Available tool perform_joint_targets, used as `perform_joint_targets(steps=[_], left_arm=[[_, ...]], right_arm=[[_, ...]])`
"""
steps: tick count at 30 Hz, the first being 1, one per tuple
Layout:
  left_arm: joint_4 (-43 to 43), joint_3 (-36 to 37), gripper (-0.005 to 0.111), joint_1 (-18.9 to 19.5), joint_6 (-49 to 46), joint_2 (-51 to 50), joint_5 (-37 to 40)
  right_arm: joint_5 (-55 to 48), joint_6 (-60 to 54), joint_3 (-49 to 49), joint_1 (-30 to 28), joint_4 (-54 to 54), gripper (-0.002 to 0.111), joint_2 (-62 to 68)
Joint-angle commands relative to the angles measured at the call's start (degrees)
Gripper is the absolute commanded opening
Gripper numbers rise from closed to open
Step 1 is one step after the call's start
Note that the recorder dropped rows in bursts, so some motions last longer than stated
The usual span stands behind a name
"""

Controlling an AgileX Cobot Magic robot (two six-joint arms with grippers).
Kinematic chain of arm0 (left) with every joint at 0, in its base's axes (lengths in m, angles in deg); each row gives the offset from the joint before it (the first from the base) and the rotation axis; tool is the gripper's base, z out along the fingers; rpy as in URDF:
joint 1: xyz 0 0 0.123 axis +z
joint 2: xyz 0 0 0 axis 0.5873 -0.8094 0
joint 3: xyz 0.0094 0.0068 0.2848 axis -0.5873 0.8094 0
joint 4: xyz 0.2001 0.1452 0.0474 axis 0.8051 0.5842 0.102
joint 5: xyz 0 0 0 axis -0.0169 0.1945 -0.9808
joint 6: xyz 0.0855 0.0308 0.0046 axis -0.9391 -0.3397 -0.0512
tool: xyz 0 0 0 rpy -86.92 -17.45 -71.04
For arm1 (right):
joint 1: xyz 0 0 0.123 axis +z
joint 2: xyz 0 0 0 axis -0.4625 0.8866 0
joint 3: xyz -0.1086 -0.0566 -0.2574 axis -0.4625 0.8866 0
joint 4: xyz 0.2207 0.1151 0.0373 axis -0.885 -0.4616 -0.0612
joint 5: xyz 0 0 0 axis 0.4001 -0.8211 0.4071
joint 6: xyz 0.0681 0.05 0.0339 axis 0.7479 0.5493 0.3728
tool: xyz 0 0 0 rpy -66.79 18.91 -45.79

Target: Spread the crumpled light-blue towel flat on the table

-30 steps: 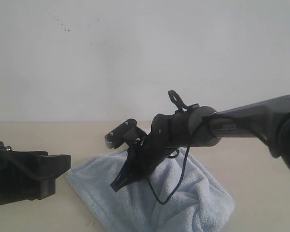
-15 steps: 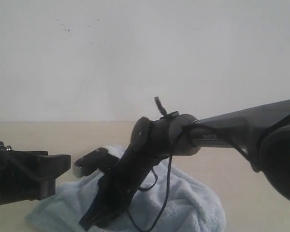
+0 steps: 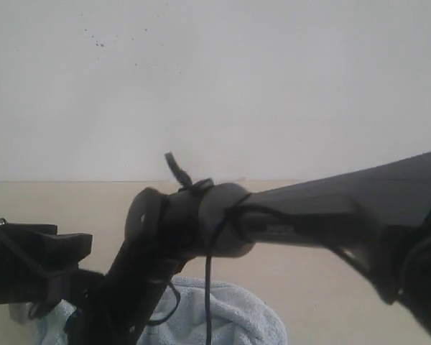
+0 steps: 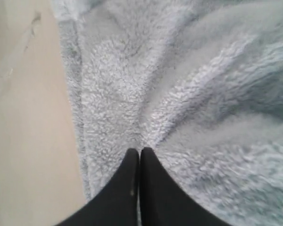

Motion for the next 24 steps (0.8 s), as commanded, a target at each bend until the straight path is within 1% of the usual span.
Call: perform_joint_targets(steps=[1,5,8,10,14,15,17,21,24], left_arm=[[-0.1,0.2,0.05,3.3,-0.5,2.4,0.3],[-0.1,0.2,0.05,7.1,-1.1,4.8,3.6],[-0.1,0.2,0.05,9.3,-1.1,5.4,5.2],[-0.1,0.2,0.05,10.1,-1.1,4.0,5.2],[-0.1,0.2,0.05,10.9,-1.1,-2.2,5.7],[-0.1,0.1,0.05,11.8,-1.1,-4.5,5.2],[-0.6,-1.8,0.05,13.4,-0.8,-7.6,6.9],[-0.4,-5.9,0.05,13.8,-1.1,-8.3,9.0],[0.1,-7.2,0.05,14.0,-1.5,-8.3,10.2]], right_arm=[[-1.9,0.2,0.0,-3.0,0.2,0.0,-6.0],[-0.1,0.2,0.0,-5.8,1.1,0.0,-9.1],[1.4,0.2,0.0,-7.9,1.2,0.0,-8.9],[1.5,0.3,0.0,-9.1,1.5,0.0,-8.2],[1.2,0.6,1.0,-10.3,1.8,0.0,-7.6],[1.2,0.6,1.7,-10.3,2.8,0.0,-7.6],[0.7,0.6,2.9,-10.3,4.4,0.0,-7.6],[2.7,1.0,4.3,-10.3,7.7,0.0,-7.7],[5.9,6.7,4.3,-10.5,14.6,0.0,-7.8]])
